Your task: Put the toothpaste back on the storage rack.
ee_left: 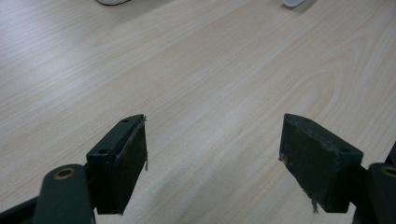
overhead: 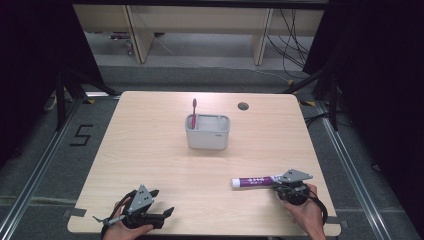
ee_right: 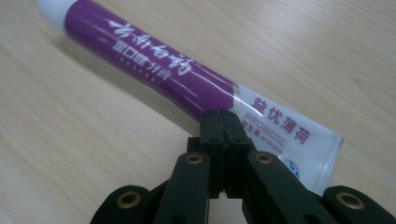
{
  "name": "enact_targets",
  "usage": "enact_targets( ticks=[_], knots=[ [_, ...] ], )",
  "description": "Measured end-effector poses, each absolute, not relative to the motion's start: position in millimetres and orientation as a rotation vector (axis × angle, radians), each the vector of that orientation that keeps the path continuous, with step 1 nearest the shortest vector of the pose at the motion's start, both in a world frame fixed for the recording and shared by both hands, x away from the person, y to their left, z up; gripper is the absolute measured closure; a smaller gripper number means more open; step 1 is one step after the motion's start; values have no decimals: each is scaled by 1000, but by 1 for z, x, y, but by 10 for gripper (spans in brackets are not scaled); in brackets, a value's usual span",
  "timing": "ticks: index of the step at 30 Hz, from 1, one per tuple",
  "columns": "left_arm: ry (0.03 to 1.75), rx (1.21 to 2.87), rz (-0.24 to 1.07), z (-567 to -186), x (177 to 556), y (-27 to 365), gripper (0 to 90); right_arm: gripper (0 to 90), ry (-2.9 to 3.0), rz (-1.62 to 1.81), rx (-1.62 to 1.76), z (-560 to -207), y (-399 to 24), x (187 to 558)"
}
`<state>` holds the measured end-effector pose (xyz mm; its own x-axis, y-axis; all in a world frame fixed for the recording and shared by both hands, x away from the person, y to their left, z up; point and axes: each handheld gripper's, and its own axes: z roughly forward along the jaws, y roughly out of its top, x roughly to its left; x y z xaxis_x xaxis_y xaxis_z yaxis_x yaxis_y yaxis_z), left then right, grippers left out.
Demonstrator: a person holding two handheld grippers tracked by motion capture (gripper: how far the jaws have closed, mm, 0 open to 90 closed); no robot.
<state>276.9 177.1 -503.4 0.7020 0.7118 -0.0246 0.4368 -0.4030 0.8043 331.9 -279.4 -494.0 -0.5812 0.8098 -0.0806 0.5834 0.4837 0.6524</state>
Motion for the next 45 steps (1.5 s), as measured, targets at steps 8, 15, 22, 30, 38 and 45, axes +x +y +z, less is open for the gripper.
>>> enact_targets(
  ticks=[8, 15, 22, 30, 38, 45],
  knots=[
    [881, 2068, 411, -503, 276, 177, 225, 900, 2318, 816, 1168, -494, -285, 349],
    [882, 2049, 409, -503, 276, 176, 225, 900, 2317, 798, 1184, -496, -282, 366],
    [883, 2048, 414, -504, 276, 176, 225, 900, 2336, 786, 1163, -497, -272, 382],
    [888, 2042, 407, -503, 275, 176, 226, 885, 2356, 779, 1138, -496, -255, 397],
    [888, 2040, 407, -503, 275, 176, 226, 755, 2371, 776, 1171, -492, -247, 407],
    [887, 2035, 403, -503, 276, 175, 226, 506, 2375, 784, 1238, -477, -249, 403]
  ],
)
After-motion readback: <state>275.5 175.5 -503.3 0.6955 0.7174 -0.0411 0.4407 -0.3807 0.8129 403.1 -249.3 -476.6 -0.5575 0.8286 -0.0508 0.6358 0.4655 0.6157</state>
